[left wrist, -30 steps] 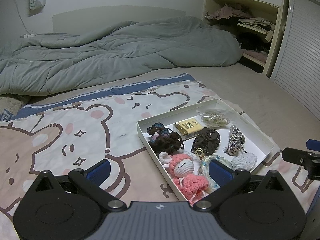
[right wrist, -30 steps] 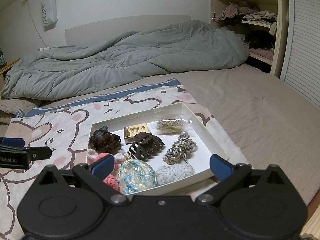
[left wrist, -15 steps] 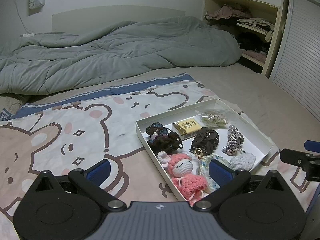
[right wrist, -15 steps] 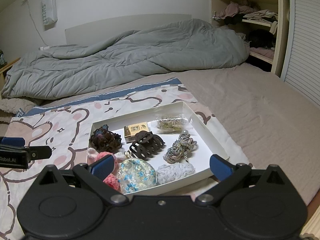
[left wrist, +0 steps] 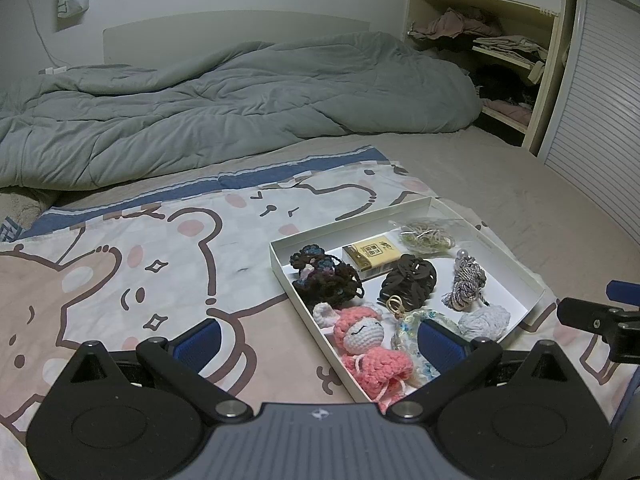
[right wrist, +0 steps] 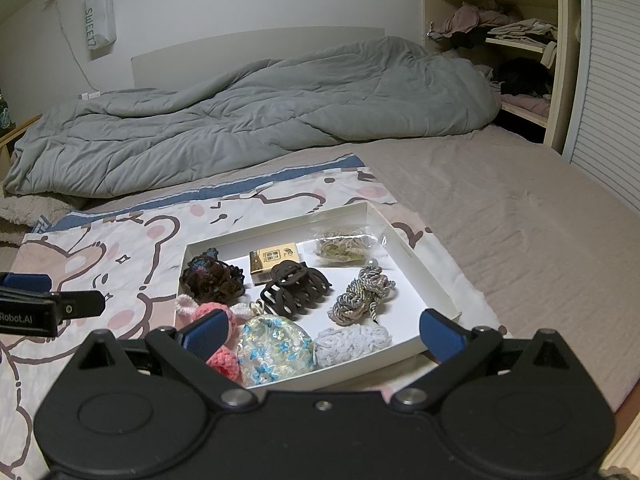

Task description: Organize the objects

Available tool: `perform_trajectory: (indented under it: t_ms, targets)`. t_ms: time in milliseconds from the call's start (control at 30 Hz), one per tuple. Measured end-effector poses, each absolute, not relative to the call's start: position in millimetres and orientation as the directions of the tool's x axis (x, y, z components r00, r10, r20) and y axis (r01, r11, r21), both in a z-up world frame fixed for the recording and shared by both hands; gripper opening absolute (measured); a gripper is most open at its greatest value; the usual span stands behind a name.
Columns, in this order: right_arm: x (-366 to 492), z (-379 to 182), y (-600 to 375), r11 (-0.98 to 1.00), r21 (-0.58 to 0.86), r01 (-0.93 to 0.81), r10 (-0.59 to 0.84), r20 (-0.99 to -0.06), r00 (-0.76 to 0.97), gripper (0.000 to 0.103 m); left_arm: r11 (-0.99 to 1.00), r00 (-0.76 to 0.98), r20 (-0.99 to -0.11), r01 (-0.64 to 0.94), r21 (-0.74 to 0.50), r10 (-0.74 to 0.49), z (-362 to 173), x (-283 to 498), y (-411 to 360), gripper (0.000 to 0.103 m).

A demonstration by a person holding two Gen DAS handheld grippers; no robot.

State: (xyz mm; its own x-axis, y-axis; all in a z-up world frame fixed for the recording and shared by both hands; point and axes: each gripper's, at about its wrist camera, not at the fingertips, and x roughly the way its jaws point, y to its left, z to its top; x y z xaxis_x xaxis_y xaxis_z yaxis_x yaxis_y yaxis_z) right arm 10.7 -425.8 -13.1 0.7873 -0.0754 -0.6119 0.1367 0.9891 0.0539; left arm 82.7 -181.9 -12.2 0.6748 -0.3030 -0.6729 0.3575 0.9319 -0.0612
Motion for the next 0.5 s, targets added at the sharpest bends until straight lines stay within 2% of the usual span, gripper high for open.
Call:
perform_trajectory:
  t_ms: [500]
  targets:
    - [11.0, -12.6, -425.7, 0.989, 0.055, 0.137, -0.075, -0.613, 0.787, 0.103, 0.932, 0.667, -0.681, 0.358, -0.063, -0.303, -13.7, 81.0, -185.0, 0.103]
